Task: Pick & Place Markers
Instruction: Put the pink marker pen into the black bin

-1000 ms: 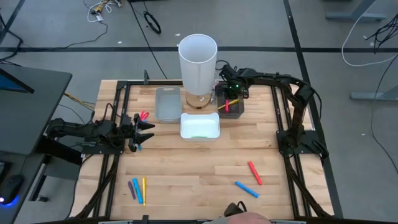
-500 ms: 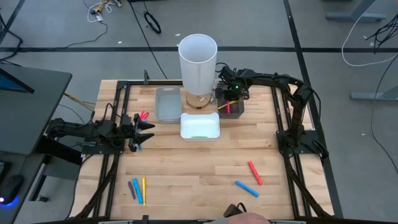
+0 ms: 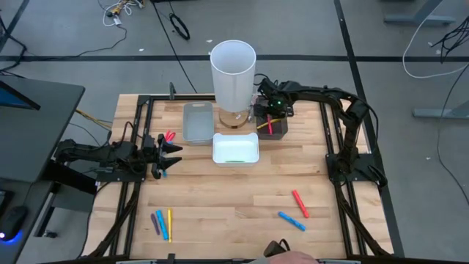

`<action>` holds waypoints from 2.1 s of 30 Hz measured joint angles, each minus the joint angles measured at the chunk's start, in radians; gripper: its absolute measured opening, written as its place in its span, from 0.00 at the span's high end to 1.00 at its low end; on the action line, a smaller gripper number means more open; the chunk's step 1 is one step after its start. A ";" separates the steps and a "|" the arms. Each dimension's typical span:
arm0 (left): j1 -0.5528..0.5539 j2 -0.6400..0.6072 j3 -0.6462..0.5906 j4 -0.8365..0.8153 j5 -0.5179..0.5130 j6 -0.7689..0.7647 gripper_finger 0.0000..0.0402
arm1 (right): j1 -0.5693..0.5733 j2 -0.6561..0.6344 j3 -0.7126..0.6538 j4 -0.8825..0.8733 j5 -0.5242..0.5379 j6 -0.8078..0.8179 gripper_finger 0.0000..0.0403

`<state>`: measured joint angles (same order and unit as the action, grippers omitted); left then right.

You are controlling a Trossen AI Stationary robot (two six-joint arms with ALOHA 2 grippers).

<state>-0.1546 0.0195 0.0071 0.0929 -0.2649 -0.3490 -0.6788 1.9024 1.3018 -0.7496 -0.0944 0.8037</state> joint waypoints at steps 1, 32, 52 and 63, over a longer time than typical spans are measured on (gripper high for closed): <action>0.000 0.000 0.000 0.000 0.000 0.000 0.42 | 0.000 -0.003 0.000 0.001 0.000 -0.001 0.38; 0.000 0.000 0.000 0.000 0.000 0.000 0.42 | 0.216 -0.283 0.000 -0.167 -0.010 -0.237 0.35; 0.000 0.000 0.000 0.000 0.000 0.000 0.42 | 0.562 -0.288 0.000 -0.163 -0.054 -0.401 0.35; 0.000 0.000 0.000 0.000 0.000 0.000 0.42 | 0.776 -0.288 0.000 -0.164 -0.053 -0.369 0.35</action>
<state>-0.1544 0.0193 0.0068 0.0929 -0.2652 -0.3492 0.0976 1.6146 1.3018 -0.9141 -0.1471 0.4348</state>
